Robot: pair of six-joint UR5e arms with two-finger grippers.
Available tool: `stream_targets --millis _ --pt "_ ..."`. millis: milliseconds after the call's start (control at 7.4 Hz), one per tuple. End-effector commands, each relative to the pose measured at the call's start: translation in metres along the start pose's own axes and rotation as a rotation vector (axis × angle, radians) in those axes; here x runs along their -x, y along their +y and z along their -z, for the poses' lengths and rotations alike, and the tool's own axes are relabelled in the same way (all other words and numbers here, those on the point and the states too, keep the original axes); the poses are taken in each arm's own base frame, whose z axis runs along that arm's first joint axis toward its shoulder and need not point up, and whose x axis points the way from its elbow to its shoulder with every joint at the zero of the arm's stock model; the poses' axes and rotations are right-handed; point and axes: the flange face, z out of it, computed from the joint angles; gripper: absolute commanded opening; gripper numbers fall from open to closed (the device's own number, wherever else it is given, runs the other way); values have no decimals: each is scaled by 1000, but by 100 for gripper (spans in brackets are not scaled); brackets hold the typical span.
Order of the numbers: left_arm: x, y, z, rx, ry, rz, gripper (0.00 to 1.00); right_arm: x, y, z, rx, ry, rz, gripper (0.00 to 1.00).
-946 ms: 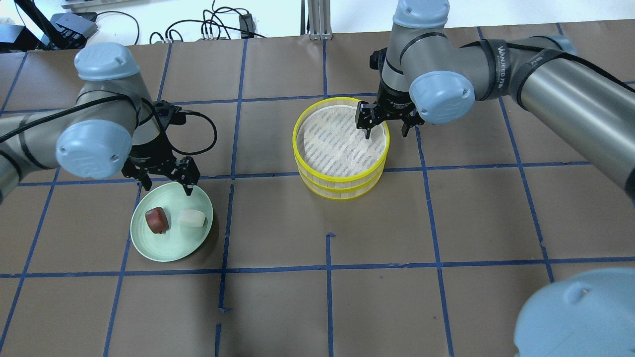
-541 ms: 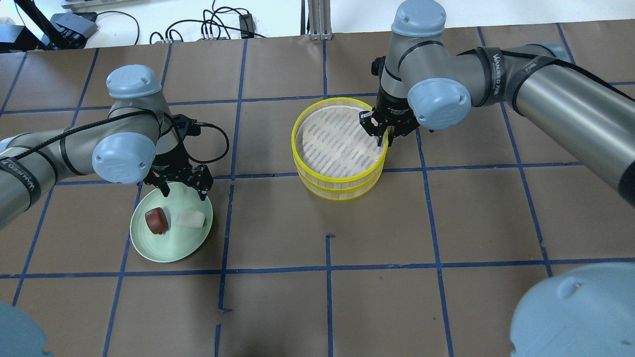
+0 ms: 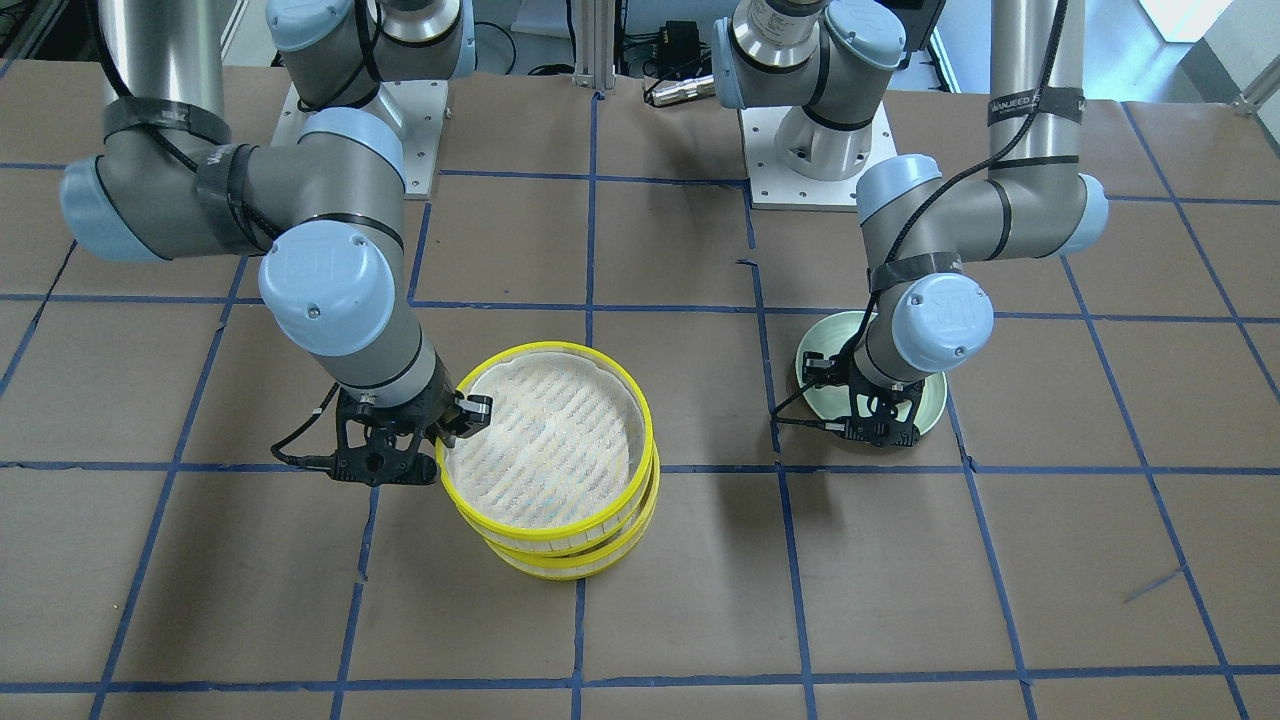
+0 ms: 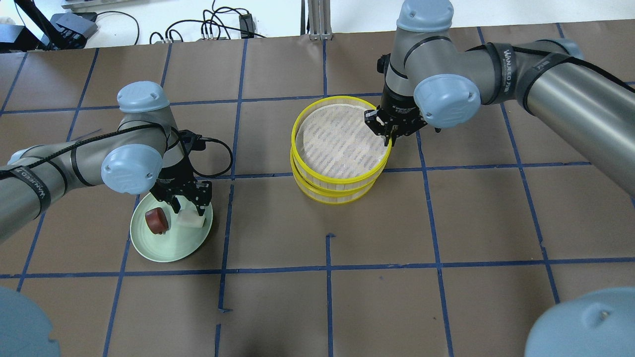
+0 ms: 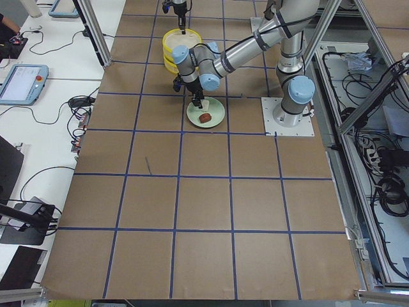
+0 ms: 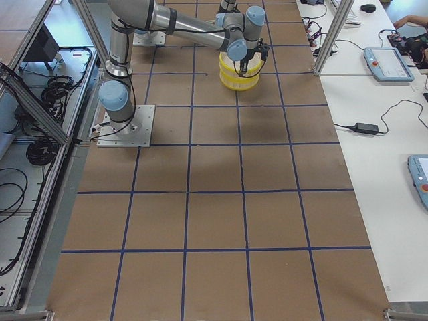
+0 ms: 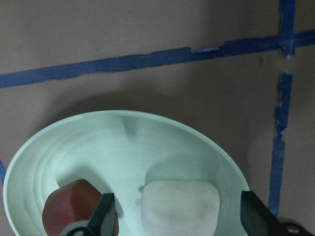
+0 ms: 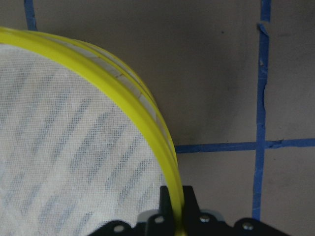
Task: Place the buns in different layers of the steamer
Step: 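Grasp the white bun with the left gripper while right grips top tier, then lift the top tier aside with right gripper while left carries white bun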
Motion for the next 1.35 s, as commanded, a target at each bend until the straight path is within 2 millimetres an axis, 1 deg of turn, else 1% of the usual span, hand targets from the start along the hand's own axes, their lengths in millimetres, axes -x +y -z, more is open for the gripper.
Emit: stream_targets --millis 0,135,270,405,541,676,811,946,1081,1216 --pt "-3 7 -12 27 5 5 16 -67 -7 25 23 -7 50 3" --pt "-3 6 -10 24 6 7 12 -112 -19 25 31 -10 130 4" --pt "-1 4 17 -44 -8 41 9 -153 -28 17 52 26 187 3" --pt "-9 0 83 -176 -30 88 9 -178 -31 4 90 67 256 3" --pt "-25 -3 134 -254 -33 76 10 -208 -32 11 79 63 253 3" --pt "-50 -8 160 -312 18 76 10 -236 -32 10 86 50 297 3" --pt "-73 -14 166 -335 117 156 10 -245 -31 -2 100 41 308 3" --pt "-108 -20 157 -327 134 174 10 -245 -32 -1 77 49 308 4" --pt "-154 -28 152 -386 148 194 10 -245 -30 -5 85 46 305 4" --pt "-193 -40 132 -407 170 251 10 -244 -29 -8 89 43 304 4"
